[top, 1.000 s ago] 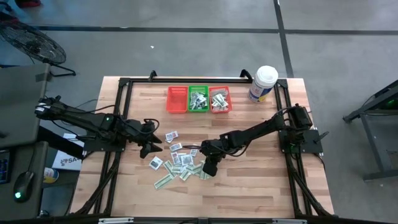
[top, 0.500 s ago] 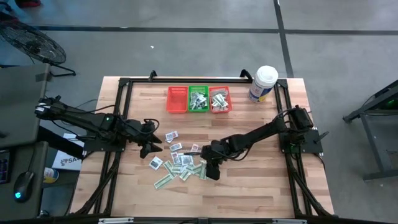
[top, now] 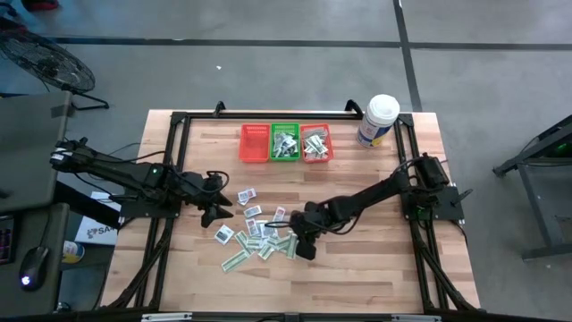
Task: Pick & Place First Aid Supplies
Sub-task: Put the bandage pack into the right orange bin
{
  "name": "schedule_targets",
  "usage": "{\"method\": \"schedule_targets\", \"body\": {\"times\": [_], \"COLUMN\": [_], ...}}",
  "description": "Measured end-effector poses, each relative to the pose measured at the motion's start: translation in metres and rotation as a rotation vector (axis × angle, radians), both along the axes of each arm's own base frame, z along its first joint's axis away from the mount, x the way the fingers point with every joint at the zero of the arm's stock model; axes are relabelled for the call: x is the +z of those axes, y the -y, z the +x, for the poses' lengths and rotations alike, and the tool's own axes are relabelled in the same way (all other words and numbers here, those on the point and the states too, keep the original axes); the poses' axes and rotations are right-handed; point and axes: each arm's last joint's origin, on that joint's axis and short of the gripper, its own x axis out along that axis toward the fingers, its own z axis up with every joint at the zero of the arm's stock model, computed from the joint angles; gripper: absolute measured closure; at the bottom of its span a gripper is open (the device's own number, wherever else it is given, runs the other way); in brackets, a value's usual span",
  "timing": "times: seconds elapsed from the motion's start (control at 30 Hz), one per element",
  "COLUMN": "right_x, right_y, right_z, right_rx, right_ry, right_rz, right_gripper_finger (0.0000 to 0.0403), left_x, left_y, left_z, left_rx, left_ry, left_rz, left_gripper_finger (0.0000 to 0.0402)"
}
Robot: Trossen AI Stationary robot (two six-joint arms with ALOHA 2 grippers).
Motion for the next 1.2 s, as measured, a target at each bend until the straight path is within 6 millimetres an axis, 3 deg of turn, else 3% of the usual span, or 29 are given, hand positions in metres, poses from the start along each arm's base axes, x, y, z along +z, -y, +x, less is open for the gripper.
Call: {"method": "schedule_targets", "body": {"times": [0.13,0.2,0.47,0.87,1.2], "right_x": [0.000,0.000,0.005,0.062,0.071], "right_y": [0.001,0.001,0.001,0.011,0.046], "right_z": [0.001,0.001,0.001,-0.015,-0.021], "right_rx": [0.009,0.011,-0.020,-0.123,-0.275], "right_ry": [-0.004,-0.004,0.002,0.139,0.098], "right_rz": [0.024,0.028,0.039,-0.041,-0.161], "right_gripper_finger": [0.0385,0.0397,0.0402,0.0402,0.0403], "left_x": [0.000,0.000,0.000,-0.001,-0.001], "left_y": [0.000,0.000,0.000,0.000,0.000], "left_z": [0.000,0.000,0.000,0.000,0.000], "left_rx": [0.000,0.000,-0.001,-0.001,0.000], "left_ry": [-0.001,-0.001,-0.001,-0.007,-0.008], "left_rz": [0.000,0.000,0.000,0.002,0.001], "left_gripper_finger": [0.0161,0.0161,0.0161,0.0161,0.0161]}}
